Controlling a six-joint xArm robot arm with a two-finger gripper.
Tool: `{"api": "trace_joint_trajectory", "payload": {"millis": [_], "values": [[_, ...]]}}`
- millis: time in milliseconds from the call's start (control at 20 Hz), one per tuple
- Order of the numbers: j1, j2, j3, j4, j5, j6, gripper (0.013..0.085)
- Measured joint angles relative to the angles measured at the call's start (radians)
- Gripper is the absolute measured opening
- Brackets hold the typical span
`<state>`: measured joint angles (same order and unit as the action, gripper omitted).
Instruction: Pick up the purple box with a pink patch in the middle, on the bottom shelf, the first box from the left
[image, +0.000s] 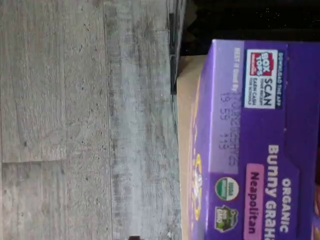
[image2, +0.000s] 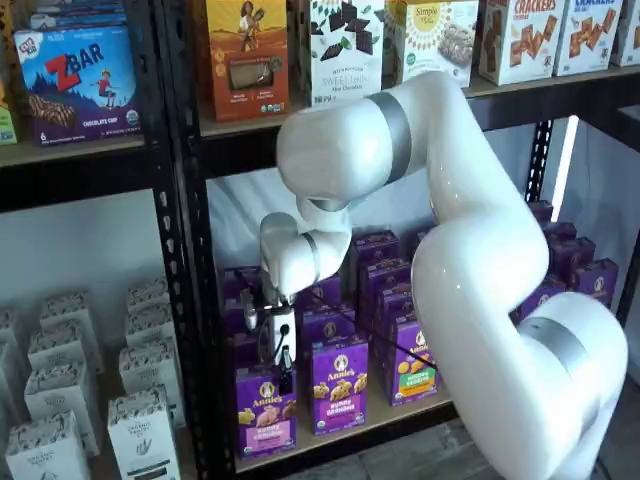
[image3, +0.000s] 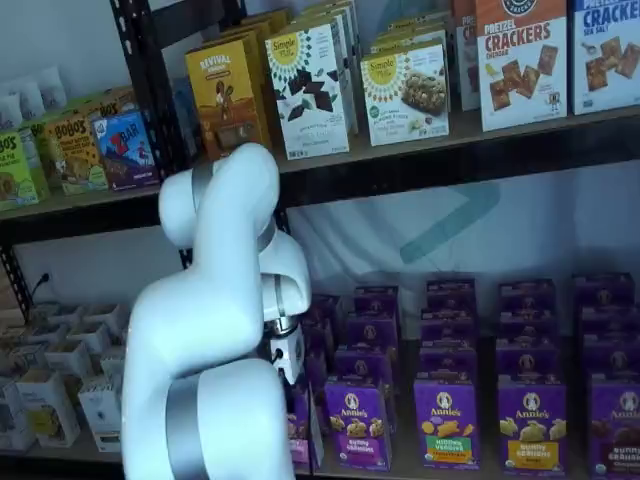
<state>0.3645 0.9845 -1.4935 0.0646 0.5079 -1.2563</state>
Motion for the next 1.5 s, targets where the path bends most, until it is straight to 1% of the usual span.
{"api": "trace_joint_trajectory", "payload": {"millis": [500, 800, 1350, 1450, 1500], "values": [[0.003, 0.038, -0.041, -0.030, 0.018, 0.030, 0.0850], [0.003, 0.049, -0.046, -0.026, 0.004, 0.026, 0.0850], [0.004, 0.059, -0.053, -0.037, -0.005, 0.036, 0.0850], [0.003, 0.059, -0.051, -0.038, -0.008, 0.036, 0.0770], [0.003, 0.059, -0.050, -0.037, -0.009, 0.035, 0.0770]]}}
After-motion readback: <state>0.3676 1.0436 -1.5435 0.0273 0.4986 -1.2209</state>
